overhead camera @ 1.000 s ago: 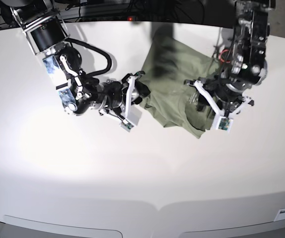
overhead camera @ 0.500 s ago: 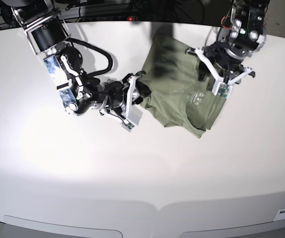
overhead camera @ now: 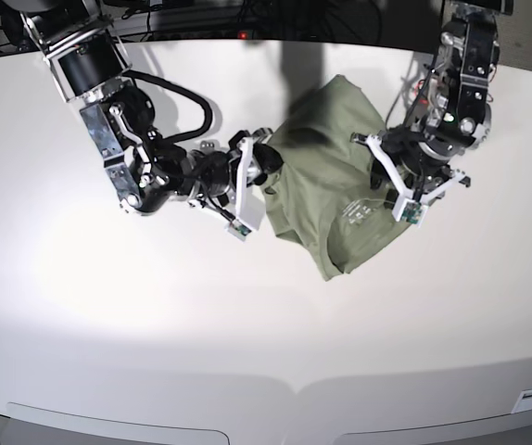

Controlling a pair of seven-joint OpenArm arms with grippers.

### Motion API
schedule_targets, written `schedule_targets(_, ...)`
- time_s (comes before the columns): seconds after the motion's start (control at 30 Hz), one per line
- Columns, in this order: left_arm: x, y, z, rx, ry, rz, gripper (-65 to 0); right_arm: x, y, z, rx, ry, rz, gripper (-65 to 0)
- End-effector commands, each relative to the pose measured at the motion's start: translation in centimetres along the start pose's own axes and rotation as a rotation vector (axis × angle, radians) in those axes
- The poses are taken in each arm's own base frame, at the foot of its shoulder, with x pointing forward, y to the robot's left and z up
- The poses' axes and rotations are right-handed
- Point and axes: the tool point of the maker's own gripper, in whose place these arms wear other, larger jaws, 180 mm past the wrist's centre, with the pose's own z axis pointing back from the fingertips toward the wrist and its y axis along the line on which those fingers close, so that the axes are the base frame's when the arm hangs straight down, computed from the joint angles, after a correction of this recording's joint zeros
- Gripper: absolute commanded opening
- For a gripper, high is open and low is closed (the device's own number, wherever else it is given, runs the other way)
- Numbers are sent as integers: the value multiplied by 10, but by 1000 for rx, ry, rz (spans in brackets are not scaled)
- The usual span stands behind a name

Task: Fold the T-shirt properly
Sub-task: 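Hold the folded bundle with both grippers and tuck its edges together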

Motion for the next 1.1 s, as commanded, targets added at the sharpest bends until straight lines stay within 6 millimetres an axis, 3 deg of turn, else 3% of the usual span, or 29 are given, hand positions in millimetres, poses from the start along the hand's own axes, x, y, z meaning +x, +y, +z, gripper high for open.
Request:
schedule_targets(0.0, 18, 2, 1, -2, -55, -13, -401, -15, -3, 1, -13, 76, 8, -461)
schedule_targets(0.17, 20, 0, 0, -13, -65, -19, -401, -29, 9, 2, -1, 82, 19, -461)
schedule_targets(0.4, 22, -8, 1, -59, -79, 12, -401, -55, 52, 10, 38, 75, 78, -461)
schedule_targets(0.77, 27, -70, -3, -212, -91, -118, -401, -42, 76, 5, 74, 3, 81, -461)
schedule_targets(0.9, 44, -48, -9, -102, -98, -108, -401, -43, 75, 5, 70, 4, 82, -461)
schedule_targets(1.07, 42, -34, -10, -66, -63, -90, -401, -43, 71, 6, 55, 6, 82, -461)
